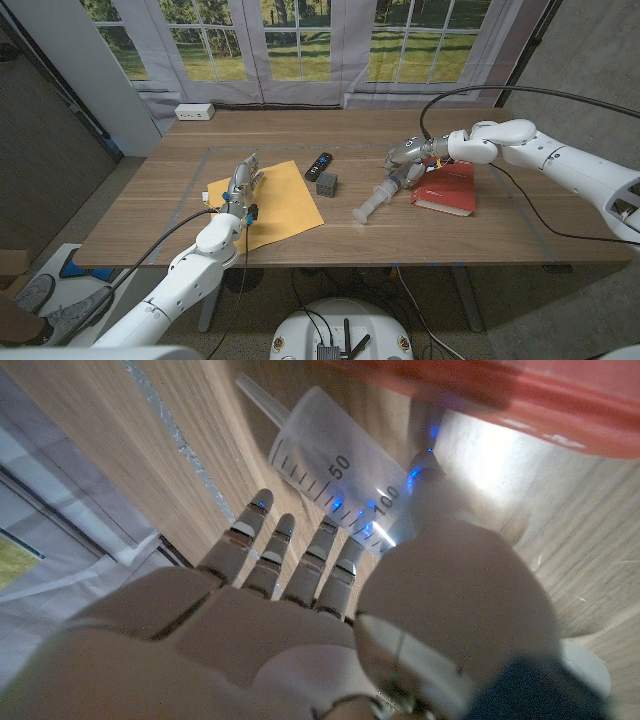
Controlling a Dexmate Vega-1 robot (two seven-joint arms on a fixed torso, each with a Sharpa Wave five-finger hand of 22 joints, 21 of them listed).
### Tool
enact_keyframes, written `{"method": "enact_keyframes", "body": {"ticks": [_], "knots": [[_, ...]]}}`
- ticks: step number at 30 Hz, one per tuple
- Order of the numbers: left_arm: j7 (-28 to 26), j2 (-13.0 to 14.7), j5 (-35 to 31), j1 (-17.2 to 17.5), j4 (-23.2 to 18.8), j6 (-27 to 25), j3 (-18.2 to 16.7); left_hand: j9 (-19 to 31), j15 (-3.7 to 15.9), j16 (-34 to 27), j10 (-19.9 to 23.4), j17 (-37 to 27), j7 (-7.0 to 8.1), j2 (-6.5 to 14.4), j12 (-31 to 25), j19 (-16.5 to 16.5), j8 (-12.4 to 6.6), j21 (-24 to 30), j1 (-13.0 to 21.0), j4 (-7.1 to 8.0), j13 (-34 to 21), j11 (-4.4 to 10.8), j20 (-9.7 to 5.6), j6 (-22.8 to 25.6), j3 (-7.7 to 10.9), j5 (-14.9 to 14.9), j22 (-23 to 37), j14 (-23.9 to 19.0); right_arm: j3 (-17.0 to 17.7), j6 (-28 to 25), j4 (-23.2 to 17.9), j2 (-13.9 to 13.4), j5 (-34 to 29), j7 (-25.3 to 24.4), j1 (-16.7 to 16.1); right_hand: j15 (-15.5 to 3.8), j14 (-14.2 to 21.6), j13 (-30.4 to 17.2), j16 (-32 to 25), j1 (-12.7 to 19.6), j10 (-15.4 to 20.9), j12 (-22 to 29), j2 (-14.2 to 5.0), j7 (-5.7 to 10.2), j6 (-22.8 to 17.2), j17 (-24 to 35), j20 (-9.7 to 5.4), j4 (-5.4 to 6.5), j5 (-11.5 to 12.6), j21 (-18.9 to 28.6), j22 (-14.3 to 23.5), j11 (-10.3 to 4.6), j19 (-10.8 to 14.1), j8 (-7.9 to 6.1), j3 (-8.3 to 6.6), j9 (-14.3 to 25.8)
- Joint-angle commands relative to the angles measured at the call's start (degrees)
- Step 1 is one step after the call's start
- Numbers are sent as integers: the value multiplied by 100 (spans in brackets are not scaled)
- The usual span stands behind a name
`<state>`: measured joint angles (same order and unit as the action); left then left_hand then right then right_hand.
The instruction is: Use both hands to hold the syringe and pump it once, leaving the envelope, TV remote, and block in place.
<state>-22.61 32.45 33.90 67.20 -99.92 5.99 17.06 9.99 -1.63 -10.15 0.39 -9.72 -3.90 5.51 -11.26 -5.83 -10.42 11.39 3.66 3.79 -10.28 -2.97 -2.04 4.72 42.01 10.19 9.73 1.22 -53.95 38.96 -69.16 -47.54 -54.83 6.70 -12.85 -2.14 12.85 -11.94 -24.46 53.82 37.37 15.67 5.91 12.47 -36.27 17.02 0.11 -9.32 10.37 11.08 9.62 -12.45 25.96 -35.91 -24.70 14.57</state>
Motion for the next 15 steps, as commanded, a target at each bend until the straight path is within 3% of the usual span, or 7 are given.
{"method": "enact_keyframes", "body": {"ticks": [1,2,6,15], "knots": [[7,-2,27,10,-8,-31,7,20,-4,-21,33,-18,13,399,-23,-50,-27,-20,-74,39,-14,15,-4,36,7,32,9,-19,75,-39,53,2,11,-364,-92,-802,194,-9,-147,96,383,25,-150,22,-232,74,-28,19,0,16,12,-3,96,-143,67,64],[21,-4,30,13,1,-8,5,20,-6,-21,32,-18,12,398,-22,-52,-27,-19,-75,41,-14,9,-6,38,7,32,9,-20,74,-36,65,5,21,-362,-90,-827,267,-5,-218,123,630,38,-194,24,-311,109,-34,23,-14,8,12,-5,105,-196,111,68],[62,-4,48,9,24,18,3,20,-9,-20,28,-17,14,396,-19,-51,-26,-21,-79,44,-14,11,-4,38,10,33,9,-21,66,-33,104,17,38,-378,-79,-856,448,5,-373,146,1009,41,-300,27,-429,176,-57,37,-25,5,13,-6,132,-242,179,39],[71,-23,62,-50,83,-17,25,21,-14,-18,41,-13,39,393,-21,-59,-31,-20,-88,51,-15,20,3,62,19,35,9,-31,58,-12,109,20,40,-409,-44,-879,529,17,-484,125,1325,33,-429,30,-604,224,-71,64,-28,-1,14,9,127,-267,237,-14]]}}
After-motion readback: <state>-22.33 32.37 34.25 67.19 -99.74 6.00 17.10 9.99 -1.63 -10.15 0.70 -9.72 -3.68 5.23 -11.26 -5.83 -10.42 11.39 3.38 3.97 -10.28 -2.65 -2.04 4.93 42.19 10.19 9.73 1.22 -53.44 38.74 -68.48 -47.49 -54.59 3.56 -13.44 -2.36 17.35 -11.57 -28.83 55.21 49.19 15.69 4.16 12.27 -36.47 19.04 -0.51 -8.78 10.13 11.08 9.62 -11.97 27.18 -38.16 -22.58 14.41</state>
